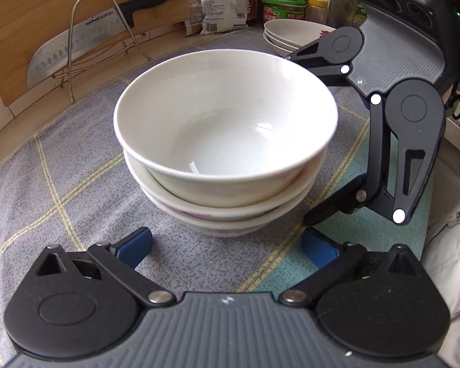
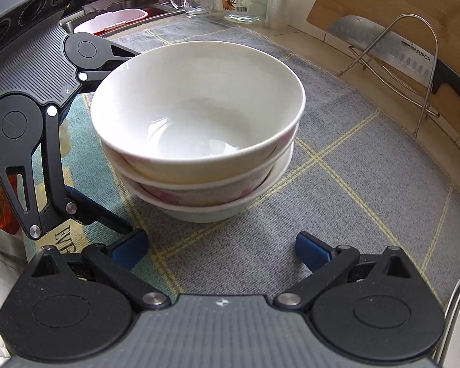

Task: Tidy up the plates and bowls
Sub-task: 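Lift and carry the bowl stack with both tools toward the plate stack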

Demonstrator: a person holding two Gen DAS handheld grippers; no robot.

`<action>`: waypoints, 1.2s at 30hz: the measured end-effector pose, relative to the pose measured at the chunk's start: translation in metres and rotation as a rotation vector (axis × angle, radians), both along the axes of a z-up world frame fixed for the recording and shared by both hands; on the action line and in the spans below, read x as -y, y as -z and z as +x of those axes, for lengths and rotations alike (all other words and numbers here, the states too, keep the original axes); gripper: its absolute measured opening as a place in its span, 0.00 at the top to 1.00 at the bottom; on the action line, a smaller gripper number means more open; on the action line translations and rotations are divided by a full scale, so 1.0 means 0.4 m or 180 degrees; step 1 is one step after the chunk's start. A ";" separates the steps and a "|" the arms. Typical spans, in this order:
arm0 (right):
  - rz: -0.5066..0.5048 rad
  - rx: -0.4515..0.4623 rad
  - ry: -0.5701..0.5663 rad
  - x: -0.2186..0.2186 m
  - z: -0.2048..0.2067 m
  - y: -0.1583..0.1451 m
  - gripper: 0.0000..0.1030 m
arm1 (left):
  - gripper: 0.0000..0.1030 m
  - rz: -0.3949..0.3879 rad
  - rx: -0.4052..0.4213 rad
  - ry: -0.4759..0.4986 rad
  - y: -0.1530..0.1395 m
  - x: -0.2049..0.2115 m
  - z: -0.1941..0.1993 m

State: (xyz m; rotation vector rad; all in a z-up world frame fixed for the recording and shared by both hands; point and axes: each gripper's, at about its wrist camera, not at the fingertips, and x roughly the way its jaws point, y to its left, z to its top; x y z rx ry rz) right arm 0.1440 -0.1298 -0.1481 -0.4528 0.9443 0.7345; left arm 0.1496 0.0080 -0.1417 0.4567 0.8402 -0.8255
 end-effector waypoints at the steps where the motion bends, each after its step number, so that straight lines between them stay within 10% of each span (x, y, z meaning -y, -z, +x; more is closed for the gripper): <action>1: -0.0002 -0.0001 0.0015 -0.002 0.003 0.001 0.00 | 0.00 -0.0008 0.0011 0.0057 0.001 0.001 0.001; 11: -0.0088 -0.0054 0.0221 -0.024 0.017 0.000 0.00 | 0.01 -0.0052 0.0050 0.0400 -0.002 -0.018 0.033; 36: -0.0140 0.0002 -0.0568 -0.066 0.052 -0.043 0.15 | 0.11 -0.0117 0.0104 0.1309 -0.037 -0.029 0.090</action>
